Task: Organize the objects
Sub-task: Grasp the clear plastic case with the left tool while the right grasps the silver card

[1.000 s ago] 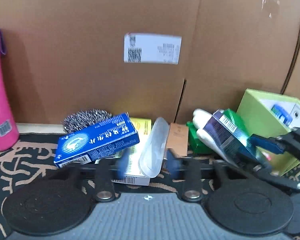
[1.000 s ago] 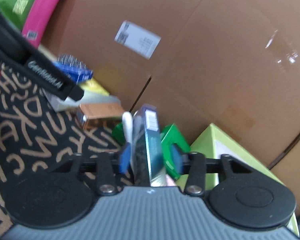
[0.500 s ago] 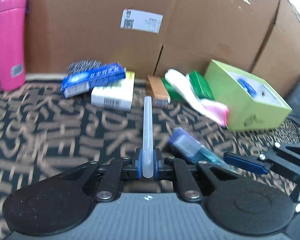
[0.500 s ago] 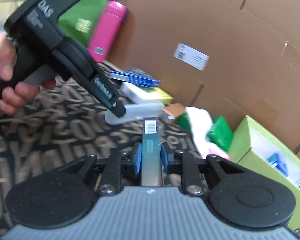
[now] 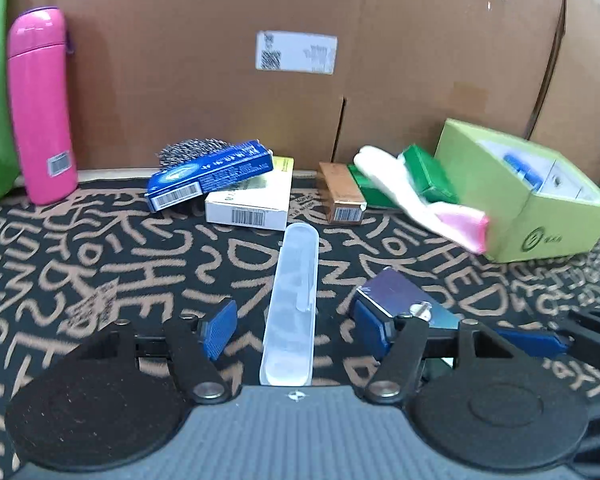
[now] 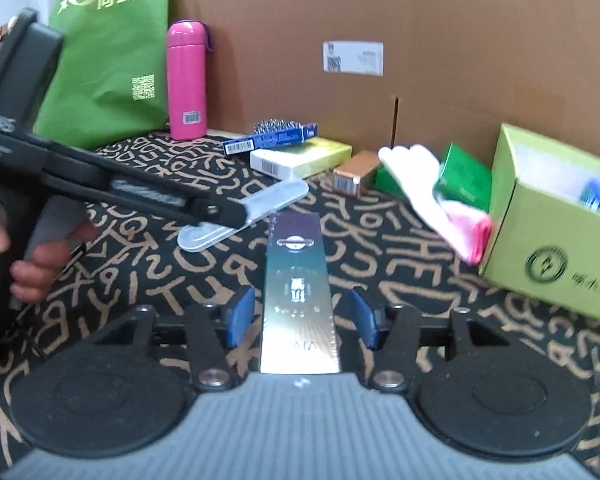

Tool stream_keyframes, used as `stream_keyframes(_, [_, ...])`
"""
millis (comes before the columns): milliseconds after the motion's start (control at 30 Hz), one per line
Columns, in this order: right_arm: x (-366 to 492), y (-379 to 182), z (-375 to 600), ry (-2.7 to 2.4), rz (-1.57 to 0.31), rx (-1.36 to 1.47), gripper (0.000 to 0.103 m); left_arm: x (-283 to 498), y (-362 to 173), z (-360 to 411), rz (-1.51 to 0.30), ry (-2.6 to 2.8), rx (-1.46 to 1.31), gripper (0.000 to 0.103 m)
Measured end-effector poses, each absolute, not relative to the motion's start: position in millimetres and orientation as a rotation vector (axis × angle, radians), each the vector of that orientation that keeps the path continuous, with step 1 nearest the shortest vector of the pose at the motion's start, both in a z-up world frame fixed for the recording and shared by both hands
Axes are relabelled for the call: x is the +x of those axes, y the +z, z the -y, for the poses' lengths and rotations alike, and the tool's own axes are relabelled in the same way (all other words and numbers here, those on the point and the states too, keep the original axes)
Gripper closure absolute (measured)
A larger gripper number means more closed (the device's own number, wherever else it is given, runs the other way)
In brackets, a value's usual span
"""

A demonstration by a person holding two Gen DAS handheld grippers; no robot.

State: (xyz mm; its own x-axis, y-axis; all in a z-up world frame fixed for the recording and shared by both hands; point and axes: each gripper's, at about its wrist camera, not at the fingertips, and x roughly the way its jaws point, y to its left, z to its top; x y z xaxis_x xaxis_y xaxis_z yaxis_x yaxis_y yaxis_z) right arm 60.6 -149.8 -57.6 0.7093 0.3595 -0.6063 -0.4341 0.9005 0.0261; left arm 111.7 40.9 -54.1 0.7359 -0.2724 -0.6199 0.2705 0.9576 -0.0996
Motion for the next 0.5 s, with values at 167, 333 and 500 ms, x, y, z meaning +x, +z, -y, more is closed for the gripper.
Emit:
stream_keyframes(167, [57, -68, 152, 0.426, -0.664, -0.106, 0.058, 129, -63, -34, -0.697, -0.265, 0.038, 0.035])
stream_keyframes(333, [63, -67, 154, 0.426, -0.673, -0.105, 0.058, 126, -70, -30, -0.666, -0.243, 0.105, 0.037])
stream_keyframes(500, [72, -66, 145, 0.44, -0.682, -0.138, 0.055, 125, -70, -29, -0.67, -0.231, 0.109, 0.039])
